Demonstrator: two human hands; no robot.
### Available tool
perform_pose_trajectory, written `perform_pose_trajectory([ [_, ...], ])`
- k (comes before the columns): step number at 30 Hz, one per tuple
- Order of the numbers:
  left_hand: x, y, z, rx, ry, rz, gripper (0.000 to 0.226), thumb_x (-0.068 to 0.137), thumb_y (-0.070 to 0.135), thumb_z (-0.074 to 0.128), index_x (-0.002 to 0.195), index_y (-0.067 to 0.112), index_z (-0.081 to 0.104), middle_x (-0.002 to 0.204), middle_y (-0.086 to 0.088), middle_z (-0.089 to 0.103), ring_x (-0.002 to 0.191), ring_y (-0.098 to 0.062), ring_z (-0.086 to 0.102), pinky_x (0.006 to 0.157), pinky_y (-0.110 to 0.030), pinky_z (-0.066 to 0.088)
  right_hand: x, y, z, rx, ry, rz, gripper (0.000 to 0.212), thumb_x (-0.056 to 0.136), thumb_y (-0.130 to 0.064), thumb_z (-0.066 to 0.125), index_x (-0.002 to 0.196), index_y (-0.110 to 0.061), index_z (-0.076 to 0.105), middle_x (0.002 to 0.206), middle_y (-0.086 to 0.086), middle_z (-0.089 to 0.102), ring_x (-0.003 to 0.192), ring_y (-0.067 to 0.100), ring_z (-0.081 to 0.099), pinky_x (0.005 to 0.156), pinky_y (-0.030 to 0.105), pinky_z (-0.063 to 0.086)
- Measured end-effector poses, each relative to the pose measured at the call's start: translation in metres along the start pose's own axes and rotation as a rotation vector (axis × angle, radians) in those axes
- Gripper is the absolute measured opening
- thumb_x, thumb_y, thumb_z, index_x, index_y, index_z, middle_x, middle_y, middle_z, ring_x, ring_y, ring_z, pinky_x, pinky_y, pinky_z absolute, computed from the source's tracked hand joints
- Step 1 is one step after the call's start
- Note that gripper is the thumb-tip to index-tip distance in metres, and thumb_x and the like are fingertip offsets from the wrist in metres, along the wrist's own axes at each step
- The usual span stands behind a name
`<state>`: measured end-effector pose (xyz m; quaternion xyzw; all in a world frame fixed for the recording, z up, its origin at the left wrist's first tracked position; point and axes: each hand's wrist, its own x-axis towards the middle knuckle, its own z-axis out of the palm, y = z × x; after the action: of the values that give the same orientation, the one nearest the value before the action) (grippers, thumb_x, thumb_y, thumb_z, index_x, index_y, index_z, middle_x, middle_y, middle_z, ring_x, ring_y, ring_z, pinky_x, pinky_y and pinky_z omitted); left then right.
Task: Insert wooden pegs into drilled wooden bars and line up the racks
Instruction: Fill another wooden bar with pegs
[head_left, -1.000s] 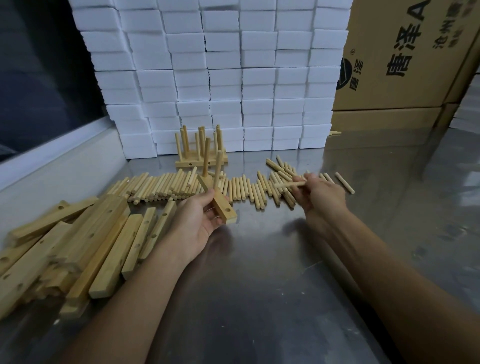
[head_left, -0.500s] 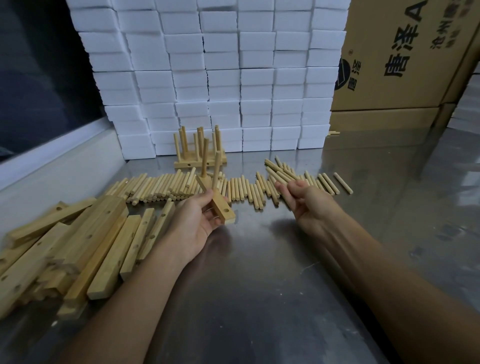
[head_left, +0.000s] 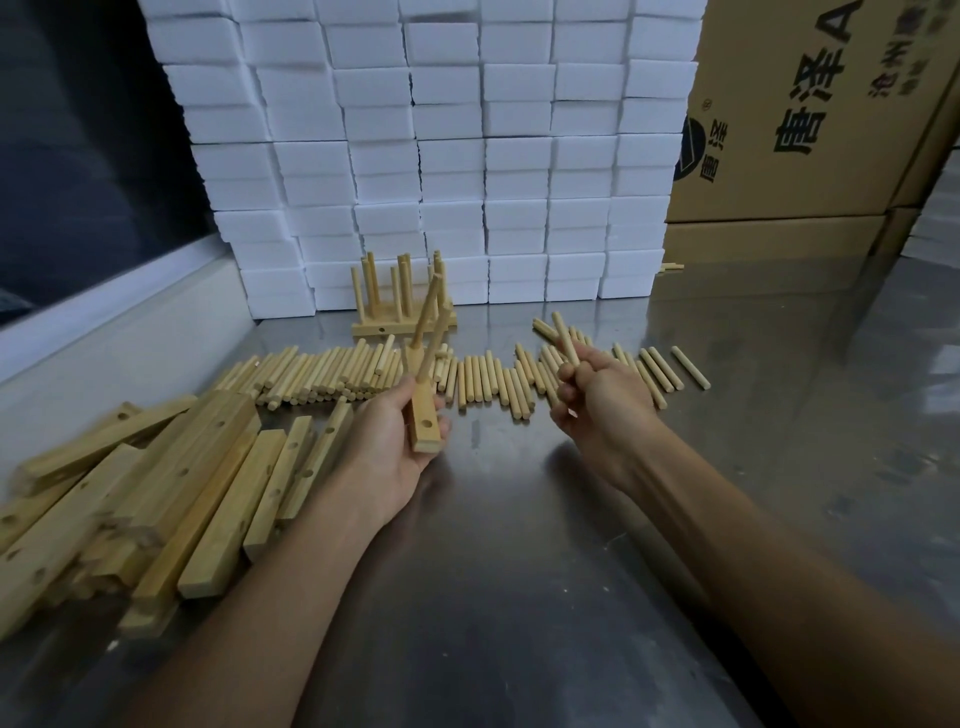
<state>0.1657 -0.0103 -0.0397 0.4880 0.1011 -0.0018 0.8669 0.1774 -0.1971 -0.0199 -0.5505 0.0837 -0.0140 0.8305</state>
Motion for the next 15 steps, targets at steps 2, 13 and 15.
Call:
perform_pose_trajectory([
  [2, -0.0013, 0.0011, 0.0019, -0.041, -0.001, -0.003, 0.029, 0.106, 0.029, 0.039, 0.105, 0.005, 0.056, 0.069, -0.004, 0.053, 0.048, -0.014, 0.045, 0.039, -0.021, 0.036, 0.0008, 0.0013, 0.0007, 0.02, 0.047, -0.031, 0.035, 0.106, -0.006, 0.034, 0.12, -0.018, 0.063, 0.079, 0.0, 0.05, 0.062, 0.007, 0.043, 0.062, 0.023, 0.041],
  [13, -0.0036, -0.007, 0.0091, -0.049, -0.007, -0.015, 0.027, 0.106, 0.029, 0.036, 0.106, 0.006, 0.051, 0.068, -0.006, 0.05, 0.044, -0.014, 0.043, 0.034, -0.021, 0.027, 0.0022, 0.0038, 0.0016, 0.003, 0.124, -0.026, 0.034, 0.109, -0.019, 0.031, 0.119, -0.008, 0.061, 0.068, -0.003, 0.048, 0.057, 0.007, 0.042, 0.058, 0.021, 0.037],
  [15, -0.0039, -0.0063, 0.0088, -0.046, -0.003, -0.015, 0.027, 0.106, 0.029, 0.036, 0.107, 0.006, 0.051, 0.068, -0.006, 0.05, 0.043, -0.014, 0.043, 0.034, -0.021, 0.026, 0.0002, 0.0049, 0.0012, 0.027, 0.069, -0.025, 0.034, 0.11, -0.025, 0.029, 0.12, -0.01, 0.058, 0.066, -0.003, 0.047, 0.057, 0.008, 0.044, 0.061, 0.023, 0.041],
])
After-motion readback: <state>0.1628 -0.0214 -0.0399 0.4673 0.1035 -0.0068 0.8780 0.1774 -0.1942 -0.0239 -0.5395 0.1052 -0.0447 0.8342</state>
